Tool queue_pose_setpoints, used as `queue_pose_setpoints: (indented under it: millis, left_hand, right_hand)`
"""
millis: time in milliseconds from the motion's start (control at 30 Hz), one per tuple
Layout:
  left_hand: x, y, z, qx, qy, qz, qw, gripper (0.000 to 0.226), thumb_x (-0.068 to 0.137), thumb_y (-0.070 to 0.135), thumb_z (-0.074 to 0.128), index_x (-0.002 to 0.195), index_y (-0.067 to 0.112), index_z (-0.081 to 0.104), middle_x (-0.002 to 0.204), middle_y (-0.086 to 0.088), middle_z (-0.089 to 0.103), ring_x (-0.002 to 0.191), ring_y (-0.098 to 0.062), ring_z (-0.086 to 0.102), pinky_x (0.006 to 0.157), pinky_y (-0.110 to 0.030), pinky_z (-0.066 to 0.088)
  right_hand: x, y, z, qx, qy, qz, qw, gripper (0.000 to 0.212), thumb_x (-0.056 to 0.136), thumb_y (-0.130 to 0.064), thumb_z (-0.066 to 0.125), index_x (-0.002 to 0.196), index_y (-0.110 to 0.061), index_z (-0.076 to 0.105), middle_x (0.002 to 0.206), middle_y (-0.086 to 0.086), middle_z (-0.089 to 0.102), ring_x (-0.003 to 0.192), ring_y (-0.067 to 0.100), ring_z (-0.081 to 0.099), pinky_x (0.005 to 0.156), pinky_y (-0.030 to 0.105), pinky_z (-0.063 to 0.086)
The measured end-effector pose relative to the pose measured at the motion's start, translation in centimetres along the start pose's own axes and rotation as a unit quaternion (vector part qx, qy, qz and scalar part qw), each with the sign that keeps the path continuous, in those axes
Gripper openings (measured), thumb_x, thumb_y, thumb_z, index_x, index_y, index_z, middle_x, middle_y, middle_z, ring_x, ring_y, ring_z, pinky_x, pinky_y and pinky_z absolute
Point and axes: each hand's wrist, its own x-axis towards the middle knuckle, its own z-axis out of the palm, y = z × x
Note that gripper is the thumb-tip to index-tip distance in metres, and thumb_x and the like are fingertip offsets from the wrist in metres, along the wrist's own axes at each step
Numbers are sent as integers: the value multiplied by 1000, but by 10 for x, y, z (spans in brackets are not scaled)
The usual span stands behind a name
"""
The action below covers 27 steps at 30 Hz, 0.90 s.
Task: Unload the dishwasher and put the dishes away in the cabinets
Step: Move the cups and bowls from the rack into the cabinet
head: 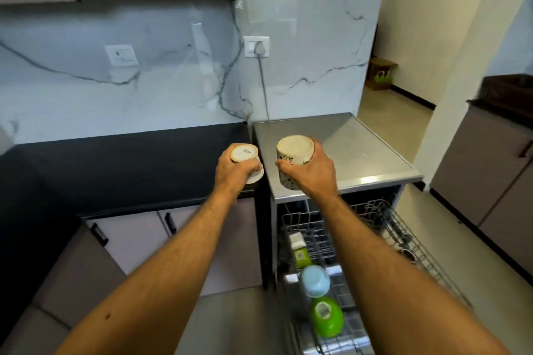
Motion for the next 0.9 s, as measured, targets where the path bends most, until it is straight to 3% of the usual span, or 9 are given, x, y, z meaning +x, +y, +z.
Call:
queue_pose_setpoints:
  millis: [133, 400, 500, 667, 900]
  left_hand:
    - [25, 1, -74, -13, 29, -3, 999, 33, 70, 27, 82, 99, 28, 66, 96, 4, 70, 89, -13, 68, 66, -25, 53]
    - [76, 20, -208, 2, 77, 57, 995, 45, 69, 36, 83, 107, 26, 61, 105, 2, 67, 96, -14, 65, 75, -29, 56]
    - [87, 31, -241, 11, 71, 61, 996, 41, 72, 37, 83, 106, 30, 60, 103, 6, 67, 95, -11, 65, 79, -31, 58]
    - [115, 63, -276, 19, 93, 82, 992, 45, 74, 33, 82, 110, 28, 55, 106, 6, 64, 97, -12, 61, 73, -19, 50]
    - [172, 113, -301, 10, 114, 109, 987, 47, 78, 32, 78, 117, 28, 50, 113, 3, 59, 100, -15, 57, 75, -23, 50]
  right_hand:
    - [1, -57, 59, 7, 5, -26, 1000, 83, 59, -62, 78, 128, -28, 47, 113, -6, 64, 104, 18, 61, 88, 37, 55]
    - [9, -157, 157, 23, 8, -59, 998, 95, 59, -66, 75, 138, -25, 43, 123, -3, 63, 110, 20, 60, 91, 39, 56]
    - [13, -187, 180, 21, 11, -70, 997, 95, 60, -67, 76, 138, -24, 44, 124, 0, 63, 112, 21, 60, 92, 40, 56]
    - [30, -233, 203, 18, 15, -91, 996, 95, 58, -71, 72, 137, -24, 45, 124, -2, 63, 111, 22, 59, 91, 37, 55]
    - [79, -283, 222, 42, 44, -111, 992, 89, 63, -68, 72, 135, -23, 46, 124, -1, 63, 112, 22, 59, 86, 30, 50]
